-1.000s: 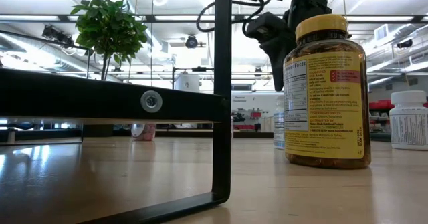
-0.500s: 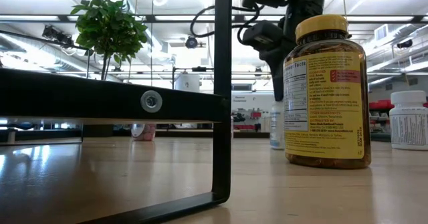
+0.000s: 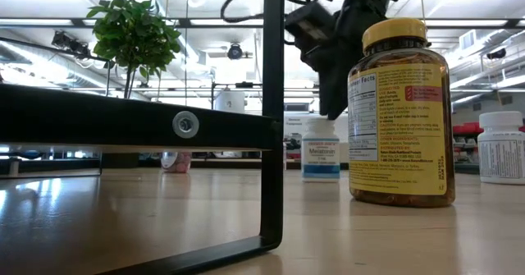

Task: Pick and place medicine bottles onto shelf by color
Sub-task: Put the left white pill bottle on the shelf

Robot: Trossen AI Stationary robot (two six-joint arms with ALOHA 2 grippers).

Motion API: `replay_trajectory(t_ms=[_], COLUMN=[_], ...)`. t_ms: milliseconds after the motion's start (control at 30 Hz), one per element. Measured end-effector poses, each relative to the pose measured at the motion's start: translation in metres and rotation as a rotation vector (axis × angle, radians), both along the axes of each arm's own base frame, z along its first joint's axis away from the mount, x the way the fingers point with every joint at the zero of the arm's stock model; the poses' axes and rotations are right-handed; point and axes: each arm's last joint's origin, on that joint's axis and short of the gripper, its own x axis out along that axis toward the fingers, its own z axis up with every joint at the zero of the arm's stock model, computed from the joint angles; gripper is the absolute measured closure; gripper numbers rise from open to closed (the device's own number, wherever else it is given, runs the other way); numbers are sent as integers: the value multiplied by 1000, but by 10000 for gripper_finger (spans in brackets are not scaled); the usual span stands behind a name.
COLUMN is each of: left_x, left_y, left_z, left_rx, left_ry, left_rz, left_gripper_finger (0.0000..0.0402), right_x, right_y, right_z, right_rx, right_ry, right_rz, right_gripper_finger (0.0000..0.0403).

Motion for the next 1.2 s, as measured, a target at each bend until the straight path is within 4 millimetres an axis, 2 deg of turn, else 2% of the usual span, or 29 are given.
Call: replay_trajectory(t_ms=[100, 267, 433, 567, 767, 867, 967, 1067, 1200], left_x=[0, 0, 0, 0, 0, 0, 0, 0, 0], left_y=[0, 0, 0, 0, 0, 0, 0, 0, 0], left_z=[0, 0, 0, 0, -1, -1, -1, -1, 0], left_rx=[0, -1, -4, -5, -5, -5, -5, 0, 2], left_ry=[0, 0, 0, 1, 6, 6, 6, 5, 5], left_rz=[0, 1, 4, 5, 5, 6, 6, 13, 15], left_gripper_finger=[271, 275, 270, 263, 261, 265, 268, 267, 262], right_x=[-5, -20, -12, -5, 3, 2, -3, -5, -2], right_y=[6, 8, 8, 6, 1, -2, -5, -7, -10], right_z=[1, -3, 6, 21, 41, 40, 28, 21, 22], right_rx=[47, -6, -53, -152, -334, -378, -343, -327, -332], right_ry=[37, 175, 58, -9, -61, -50, -1, 11, -21], right_rz=[75, 105, 157, 230, 212, 189, 166, 135, 135], right_gripper_finger=[338, 338, 324, 279, 178, 132, 97, 77, 69])
